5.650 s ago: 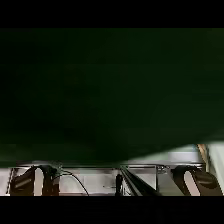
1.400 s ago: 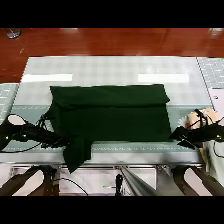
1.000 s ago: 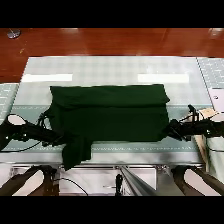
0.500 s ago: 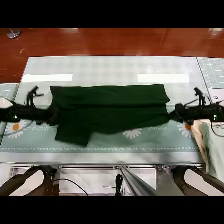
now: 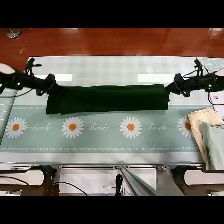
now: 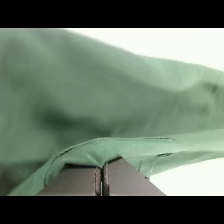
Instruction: Fold the shirts.
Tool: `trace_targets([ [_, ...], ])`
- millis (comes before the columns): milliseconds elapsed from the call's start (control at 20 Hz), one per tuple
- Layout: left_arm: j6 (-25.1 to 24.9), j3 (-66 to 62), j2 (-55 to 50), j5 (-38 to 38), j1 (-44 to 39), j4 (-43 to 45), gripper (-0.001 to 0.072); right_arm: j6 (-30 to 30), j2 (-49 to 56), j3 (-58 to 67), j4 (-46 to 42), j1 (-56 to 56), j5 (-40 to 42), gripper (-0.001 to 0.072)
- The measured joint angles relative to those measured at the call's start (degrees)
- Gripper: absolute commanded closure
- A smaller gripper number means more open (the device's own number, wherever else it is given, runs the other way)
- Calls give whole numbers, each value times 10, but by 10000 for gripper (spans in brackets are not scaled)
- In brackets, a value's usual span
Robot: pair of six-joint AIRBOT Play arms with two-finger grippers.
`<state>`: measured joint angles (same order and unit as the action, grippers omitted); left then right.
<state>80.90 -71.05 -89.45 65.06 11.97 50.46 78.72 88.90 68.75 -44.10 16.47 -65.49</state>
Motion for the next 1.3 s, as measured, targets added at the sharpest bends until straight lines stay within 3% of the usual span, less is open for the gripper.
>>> trace_targets([
  [50,7,-25,-24,-1,-5,0,671,0,15,16,5,0,1,690],
  [100,11,-45,-47,0,-9,0,593,0,31,30,9,-1,4,529],
  [150,13,-59,-64,0,-13,0,258,1,43,38,10,-1,6,191],
  [200,15,-70,-79,-1,-17,0,13,0,55,45,12,-1,9,88],
  [400,22,-110,-104,37,-6,25,6,-15,75,68,19,20,2,89],
  [650,43,-122,-41,94,67,161,8,-15,83,88,-16,96,-57,89],
  [800,51,-29,62,10,91,198,8,-10,99,81,-35,106,-73,89],
  [1000,50,134,206,-112,68,168,8,-9,130,77,-33,76,-76,89],
  [1200,39,211,275,-142,1,121,8,-10,145,77,-24,19,-65,101],
  [1250,37,219,282,-144,-18,110,11,-10,147,77,-23,4,-62,242],
  [1300,35,225,287,-149,-40,101,129,-10,149,77,-26,-7,-59,592],
])
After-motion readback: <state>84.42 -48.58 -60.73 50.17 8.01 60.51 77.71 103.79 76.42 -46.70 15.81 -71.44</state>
